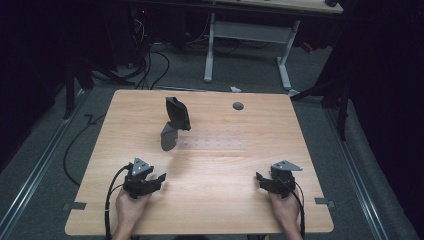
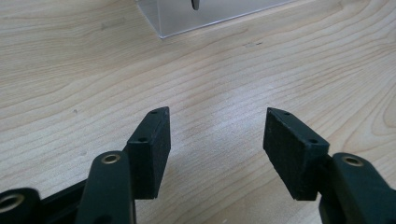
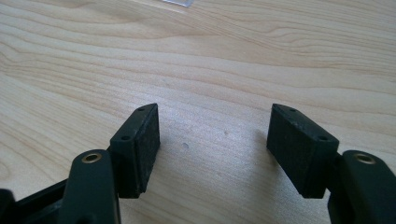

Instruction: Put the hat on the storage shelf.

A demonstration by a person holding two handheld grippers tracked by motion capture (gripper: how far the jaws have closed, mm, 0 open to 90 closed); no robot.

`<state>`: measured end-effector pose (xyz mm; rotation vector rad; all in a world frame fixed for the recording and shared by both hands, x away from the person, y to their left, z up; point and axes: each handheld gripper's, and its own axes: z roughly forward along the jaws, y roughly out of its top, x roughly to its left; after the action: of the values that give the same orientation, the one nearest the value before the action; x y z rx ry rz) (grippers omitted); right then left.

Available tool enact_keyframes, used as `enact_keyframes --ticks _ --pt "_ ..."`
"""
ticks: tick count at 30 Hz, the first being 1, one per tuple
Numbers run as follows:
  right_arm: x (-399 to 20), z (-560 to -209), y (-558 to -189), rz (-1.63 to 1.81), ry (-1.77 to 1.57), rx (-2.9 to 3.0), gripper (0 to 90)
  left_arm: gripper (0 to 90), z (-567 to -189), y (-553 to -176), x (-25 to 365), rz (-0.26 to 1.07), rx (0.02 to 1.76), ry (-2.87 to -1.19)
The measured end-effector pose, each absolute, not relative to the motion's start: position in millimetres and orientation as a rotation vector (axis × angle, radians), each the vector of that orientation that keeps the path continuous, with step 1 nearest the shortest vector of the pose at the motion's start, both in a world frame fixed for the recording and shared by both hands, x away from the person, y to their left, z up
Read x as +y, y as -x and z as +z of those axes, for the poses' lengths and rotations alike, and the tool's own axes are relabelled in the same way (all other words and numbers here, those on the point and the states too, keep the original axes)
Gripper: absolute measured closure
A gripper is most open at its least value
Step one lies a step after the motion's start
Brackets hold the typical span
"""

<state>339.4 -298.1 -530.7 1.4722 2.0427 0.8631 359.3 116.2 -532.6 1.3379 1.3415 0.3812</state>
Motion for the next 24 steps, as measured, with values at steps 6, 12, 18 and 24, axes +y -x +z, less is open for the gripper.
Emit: enact_keyframes --ticks 6,12,18,24 --pt "-298 -531 -339 0.863 -1.472 2.044 34.8 41.0 -539 -360 110 0.419 1.337 -1.378" --pt "-298 -531 -339 0.864 -1.471 2.044 34.7 39.0 -545 -360 102 0.458 1.318 -1.432" --pt "-298 -531 -340 0.865 -1.467 2.046 34.7 34.8 -546 -362 103 0.435 1.331 -1.403" --pt "-298 -531 -339 0.865 -1.467 2.046 34.6 30.1 -547 -361 102 0.427 1.327 -1.411"
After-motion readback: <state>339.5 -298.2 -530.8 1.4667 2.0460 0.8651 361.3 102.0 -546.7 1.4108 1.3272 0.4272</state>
